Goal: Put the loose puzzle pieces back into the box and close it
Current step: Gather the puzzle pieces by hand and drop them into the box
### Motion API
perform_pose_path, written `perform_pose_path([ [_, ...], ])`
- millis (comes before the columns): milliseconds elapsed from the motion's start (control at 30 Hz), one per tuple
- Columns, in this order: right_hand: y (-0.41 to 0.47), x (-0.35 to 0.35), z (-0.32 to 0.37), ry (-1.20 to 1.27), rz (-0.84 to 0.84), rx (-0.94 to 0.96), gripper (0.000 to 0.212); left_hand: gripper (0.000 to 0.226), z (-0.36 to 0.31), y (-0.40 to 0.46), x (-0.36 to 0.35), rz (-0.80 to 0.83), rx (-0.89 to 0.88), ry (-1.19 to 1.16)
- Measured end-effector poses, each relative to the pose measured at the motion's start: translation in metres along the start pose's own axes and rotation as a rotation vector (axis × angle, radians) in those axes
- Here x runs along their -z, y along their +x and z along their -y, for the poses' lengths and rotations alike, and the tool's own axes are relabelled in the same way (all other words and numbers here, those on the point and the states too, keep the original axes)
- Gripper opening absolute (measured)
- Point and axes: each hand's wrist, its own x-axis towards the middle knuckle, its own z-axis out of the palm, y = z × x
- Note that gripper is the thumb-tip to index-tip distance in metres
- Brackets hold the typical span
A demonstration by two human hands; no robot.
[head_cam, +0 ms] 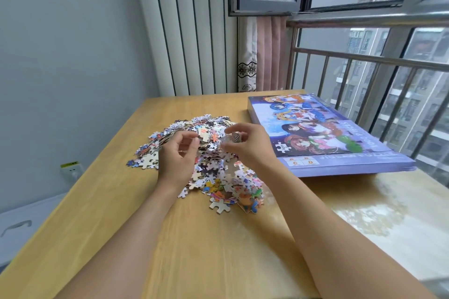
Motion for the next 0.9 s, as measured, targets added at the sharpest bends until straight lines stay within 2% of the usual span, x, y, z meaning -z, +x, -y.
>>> perform_pose_path([
  [233,-0.013,0.048,0.018,0.43,-0.022,-0.256,0.025,0.043,-0.021,-0.019,-0.018,0.277,-0.121,0.088],
  [333,-0.009,0.079,0.02,0.49,-0.056,-0.303,0.026,0.065,-0.04,-0.022,-0.04,0.46,-0.175,0.144],
  [433,-0.008,0.107,0.02,0.557,-0.071,-0.343,0.026,0.09,-0.056,-0.021,-0.067,0.619,-0.263,0.306],
  [500,-0.012,0.123,0.02,0.597,-0.095,-0.365,0.025,0.096,-0.064,-0.021,-0.088,0.673,-0.309,0.444],
  [533,-0.014,0.129,0.018,0.601,-0.107,-0.374,0.025,0.089,-0.065,-0.022,-0.099,0.67,-0.344,0.495],
  [633,-0.023,0.144,0.016,0.622,-0.119,-0.401,0.025,0.03,-0.058,-0.021,-0.125,0.573,-0.488,0.489],
  [700,-0.031,0.153,0.019,0.671,-0.115,-0.399,0.029,0.006,-0.054,-0.02,-0.131,0.501,-0.436,0.371],
  [767,-0.041,0.161,0.023,0.74,-0.086,-0.37,0.034,0.023,-0.054,-0.016,-0.134,0.424,-0.312,0.232],
  [833,-0.05,0.165,0.027,0.782,-0.049,-0.327,0.037,0.027,-0.059,-0.01,-0.136,0.367,-0.169,0.115],
  [900,-0.056,0.166,0.026,0.797,-0.047,-0.302,0.036,0.025,-0.065,-0.004,-0.14,0.319,-0.102,0.044],
])
